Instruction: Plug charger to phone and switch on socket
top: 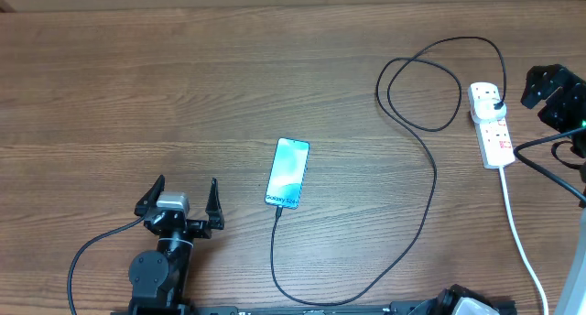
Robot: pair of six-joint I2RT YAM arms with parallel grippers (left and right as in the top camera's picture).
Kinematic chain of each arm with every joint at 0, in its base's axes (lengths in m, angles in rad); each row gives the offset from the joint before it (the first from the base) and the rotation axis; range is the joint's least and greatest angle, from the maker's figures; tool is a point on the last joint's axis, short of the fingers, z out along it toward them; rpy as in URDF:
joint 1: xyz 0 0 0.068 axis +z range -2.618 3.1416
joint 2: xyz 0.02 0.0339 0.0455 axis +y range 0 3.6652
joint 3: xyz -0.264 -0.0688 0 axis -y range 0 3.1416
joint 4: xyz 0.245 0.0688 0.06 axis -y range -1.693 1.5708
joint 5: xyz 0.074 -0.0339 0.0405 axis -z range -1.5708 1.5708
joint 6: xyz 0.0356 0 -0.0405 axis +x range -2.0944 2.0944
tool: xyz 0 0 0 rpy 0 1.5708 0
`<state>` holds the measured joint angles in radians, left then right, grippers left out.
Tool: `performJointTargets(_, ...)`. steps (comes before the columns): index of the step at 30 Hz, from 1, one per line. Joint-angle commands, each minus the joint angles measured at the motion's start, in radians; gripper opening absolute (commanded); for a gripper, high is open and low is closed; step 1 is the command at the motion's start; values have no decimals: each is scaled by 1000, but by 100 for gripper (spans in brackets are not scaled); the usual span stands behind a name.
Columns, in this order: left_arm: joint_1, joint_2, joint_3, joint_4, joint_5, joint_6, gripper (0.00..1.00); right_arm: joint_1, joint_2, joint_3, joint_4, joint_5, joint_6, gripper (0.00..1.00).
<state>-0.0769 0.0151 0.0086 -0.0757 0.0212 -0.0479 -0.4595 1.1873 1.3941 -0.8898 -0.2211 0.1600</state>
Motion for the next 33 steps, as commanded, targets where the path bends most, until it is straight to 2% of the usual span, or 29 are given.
performJointTargets(1, -2, -11, -4, -2, -10, 25, 100, -4, -9, 14, 5, -5, -5, 100)
performJointTargets(5, -2, -11, -4, -2, -10, 25, 100, 24, -11, 14, 4, -5, -5, 100)
performJointTargets(17, -2, -11, -4, -2, -10, 25, 100, 275, -11, 14, 2, -5, -5, 100)
performJointTargets(33, -2, -11, -4, -2, -10, 26, 100, 287, -11, 13, 1, -5, -5, 100)
